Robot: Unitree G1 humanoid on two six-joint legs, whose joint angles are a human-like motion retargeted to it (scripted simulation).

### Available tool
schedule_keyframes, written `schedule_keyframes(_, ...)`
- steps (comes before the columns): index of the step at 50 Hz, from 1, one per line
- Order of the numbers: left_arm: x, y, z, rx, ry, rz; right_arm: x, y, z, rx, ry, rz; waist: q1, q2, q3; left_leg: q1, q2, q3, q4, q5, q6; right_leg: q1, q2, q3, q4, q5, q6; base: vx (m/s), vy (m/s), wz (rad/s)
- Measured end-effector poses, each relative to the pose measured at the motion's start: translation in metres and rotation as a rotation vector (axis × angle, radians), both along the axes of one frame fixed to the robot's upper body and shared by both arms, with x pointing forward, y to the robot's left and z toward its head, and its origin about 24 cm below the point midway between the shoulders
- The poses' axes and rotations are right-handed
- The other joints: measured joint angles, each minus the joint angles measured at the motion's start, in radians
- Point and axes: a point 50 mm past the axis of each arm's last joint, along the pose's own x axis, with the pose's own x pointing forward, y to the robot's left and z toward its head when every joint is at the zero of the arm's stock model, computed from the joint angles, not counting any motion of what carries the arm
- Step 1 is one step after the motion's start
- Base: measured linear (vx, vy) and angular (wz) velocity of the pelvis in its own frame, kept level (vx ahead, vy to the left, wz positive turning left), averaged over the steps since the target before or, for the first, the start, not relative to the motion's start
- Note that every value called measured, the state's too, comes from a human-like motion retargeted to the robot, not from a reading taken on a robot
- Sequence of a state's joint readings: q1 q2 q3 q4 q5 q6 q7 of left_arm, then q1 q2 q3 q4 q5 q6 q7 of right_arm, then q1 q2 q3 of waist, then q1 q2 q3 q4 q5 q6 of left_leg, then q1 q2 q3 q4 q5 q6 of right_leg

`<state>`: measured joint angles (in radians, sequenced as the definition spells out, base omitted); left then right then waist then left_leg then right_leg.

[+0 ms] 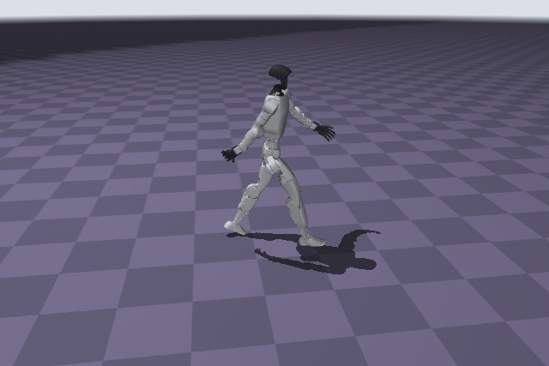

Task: Walk run

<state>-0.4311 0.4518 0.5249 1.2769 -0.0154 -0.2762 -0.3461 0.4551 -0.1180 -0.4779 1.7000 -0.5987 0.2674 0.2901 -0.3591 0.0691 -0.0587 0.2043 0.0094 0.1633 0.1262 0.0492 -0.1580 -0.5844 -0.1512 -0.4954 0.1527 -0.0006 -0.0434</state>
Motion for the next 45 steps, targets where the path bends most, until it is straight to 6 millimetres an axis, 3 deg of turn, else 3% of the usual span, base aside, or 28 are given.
schedule_keyframes(2, -0.011, -0.011, -0.016, -0.077, -0.011, 0.047, 0.008, 0.008, -0.006, -0.043, -0.064, -0.103, -0.025, -0.009, -0.029, 0.009, 0.005, -0.024, 0.086, 0.232, -0.046, 0.019, -0.002, -0.005, 0.028, 0.073, -0.073, 1.22, -0.78, -0.13)
schedule_keyframes(4, -0.034, -0.029, -0.042, -0.131, 0.054, 0.029, 0.025, 0.015, -0.016, -0.027, -0.171, -0.223, 0.014, -0.028, -0.042, -0.029, 0.01, -0.026, 0.283, 0.424, -0.046, 0.05, 0.066, 0.158, 0.08, 0.052, -0.138, 1.09, -0.7, -1.26)
schedule_keyframes(5, -0.049, -0.039, -0.057, -0.143, 0.122, -0.002, 0.038, 0.018, -0.022, 0.002, -0.226, -0.288, 0.049, -0.03, -0.023, -0.069, 0.032, -0.034, 0.454, 0.474, -0.041, 0.084, 0.118, 0.21, 0.103, 0.025, -0.167, 1.12, -0.7, -2.08)
schedule_keyframes(7, -0.088, -0.047, -0.083, -0.105, 0.352, -0.105, 0.083, 0.007, -0.038, 0.058, -0.346, -0.328, 0.077, -0.018, 0.026, -0.17, 0.063, -0.102, 0.761, 0.474, -0.052, 0.164, 0.198, 0.205, 0.109, -0.006, -0.193, 0.94, -0.58, -2.09)
schedule_keyframes(8, -0.113, -0.051, -0.096, -0.085, 0.491, -0.18, 0.111, -0.003, -0.046, 0.07, -0.422, -0.308, 0.066, -0.067, 0.013, -0.191, -0.036, -0.14, 0.737, 0.474, -0.053, 0.202, 0.175, 0.262, 0.067, 0.003, -0.194, 0.74, -0.45, -1.85)
schedule_keyframes(10, -0.171, -0.06, -0.116, -0.028, 0.775, -0.373, 0.17, -0.022, -0.059, 0.068, -0.606, -0.201, 0.061, -0.13, -0.002, -0.255, -0.133, -0.156, 0.742, 0.406, -0.02, 0.273, 0.164, 0.353, 0.026, -0.001, -0.19, 0.86, -0.42, -2.01)
schedule_keyframes(13, -0.259, -0.084, -0.133, 0.082, 1.081, -0.526, 0.265, -0.047, -0.064, 0.004, -0.933, 0.106, 0.08, -0.153, -0.002, -0.386, -0.036, -0.048, 0.773, 0.209, 0.069, 0.373, 0.216, 0.457, -0.028, 0.009, -0.205, 1.04, -0.36, -2.59)
schedule_keyframes(15, -0.312, -0.102, -0.133, 0.075, 1.217, -0.573, 0.327, -0.061, -0.051, -0.041, -1.136, 0.328, 0.113, -0.17, -0.002, -0.466, 0.023, 0.041, 0.705, 0.073, 0.146, 0.422, 0.234, 0.515, -0.043, 0.011, -0.218, 0.91, -0.15, -3.04)
schedule_keyframes(18, -0.375, -0.136, -0.123, -0.093, 1.393, -0.618, 0.408, -0.077, -0.016, -0.155, -1.408, 0.582, 0.181, -0.17, 0.002, -0.551, 0.074, 0.157, 0.451, 0.048, 0.198, 0.467, 0.276, 0.655, -0.034, -0.003, -0.218, 0.83, 0.05, -2.91)
schedule_keyframes(21, -0.418, -0.165, -0.11, -0.28, 1.509, -0.642, 0.461, -0.091, 0.024, -0.305, -1.626, 0.706, 0.267, -0.131, 0.02, -0.619, 0.063, 0.134, 0.174, 0.028, 0.186, 0.525, 0.322, 0.743, -0.017, -0.032, -0.218, 1.0, 0.21, -2.44)
schedule_keyframes(23, -0.436, -0.174, -0.102, -0.351, 1.552, -0.648, 0.479, -0.101, 0.045, -0.414, -1.722, 0.716, 0.302, -0.114, 0.032, -0.679, 0.017, 0.038, 0.025, -0.019, 0.194, 0.571, 0.336, 0.781, -0.004, -0.045, -0.218, 1.28, 0.29, -1.29)
schedule_keyframes(24, -0.443, -0.175, -0.098, -0.364, 1.571, -0.642, 0.482, -0.106, 0.051, -0.467, -1.751, 0.697, 0.307, -0.111, 0.038, -0.697, -0.012, -0.009, -0.039, -0.044, 0.162, 0.6, 0.336, 0.776, 0.0, -0.042, -0.218, 1.41, 0.23, -0.44)
schedule_keyframes(26, -0.455, -0.171, -0.092, -0.357, 1.612, -0.612, 0.478, -0.116, 0.053, -0.561, -1.776, 0.628, 0.315, -0.11, 0.053, -0.704, -0.05, -0.049, -0.12, -0.086, 0.088, 0.67, 0.334, 0.733, 0.003, -0.007, -0.218, 1.29, 0.07, 0.01)
schedule_keyframes(29, -0.465, -0.154, -0.086, -0.303, 1.689, -0.505, 0.449, -0.124, 0.03, -0.645, -1.691, 0.459, 0.353, -0.118, 0.048, -0.679, -0.055, -0.042, -0.055, -0.074, 0.115, 0.75, 0.342, 0.644, 0.019, 0.147, -0.218, 1.22, -0.13, -0.07)
schedule_keyframes(32, -0.466, -0.138, -0.084, -0.274, 1.723, -0.31, 0.39, -0.113, -0.015, -0.564, -1.427, 0.302, 0.451, -0.152, 0.005, -0.662, 0.021, -0.001, 0.056, 0.003, 0.068, 0.747, 0.343, 0.56, 0.134, 0.449, -0.198, 1.45, -0.23, -1.2)
schedule_keyframes(35, -0.445, -0.134, -0.094, -0.353, 1.625, -0.098, 0.316, -0.082, -0.053, -0.318, -1.06, 0.28, 0.384, -0.252, 0.014, -0.626, -0.102, -0.067, 0.205, -0.103, 0.139, 0.583, 0.228, 0.49, 0.663, 0.524, -0.059, 1.42, -0.05, 0.02)
schedule_keyframes(37, -0.408, -0.125, -0.11, -0.38, 1.512, -0.01, 0.271, -0.066, -0.061, -0.147, -0.833, 0.322, 0.359, -0.228, 0.012, -0.554, -0.059, 0.034, 0.217, -0.163, 0.172, 0.501, 0.212, 0.417, 0.813, 0.524, -0.046, 0.89, -0.06, -0.27)
schedule_keyframes(40, -0.331, -0.113, -0.131, -0.351, 1.291, 0.035, 0.202, -0.048, -0.061, 0.088, -0.555, 0.448, 0.354, -0.078, -0.012, -0.462, 0.074, -0.001, 0.118, -0.163, 0.179, 0.405, 0.308, 0.271, 0.693, 0.472, -0.137, 0.98, -0.04, -0.34)
schedule_keyframes(43, -0.229, -0.101, -0.139, -0.261, 0.997, -0.052, 0.148, -0.033, -0.057, 0.224, -0.419, 0.589, 0.269, -0.052, 0.013, -0.367, 0.041, -0.064, 0.039, -0.15, 0.178, 0.26, 0.34, 0.306, 0.661, 0.337, -0.023, 0.88, -0.09, 1.06)
schedule_keyframes(45, -0.164, -0.097, -0.13, -0.211, 0.797, -0.143, 0.117, -0.023, -0.052, 0.301, -0.362, 0.658, 0.203, -0.042, 0.023, -0.306, 0.012, -0.103, -0.008, -0.151, 0.181, 0.174, 0.288, 0.301, 0.588, 0.224, 0.051, 0.8, -0.09, 1.12)
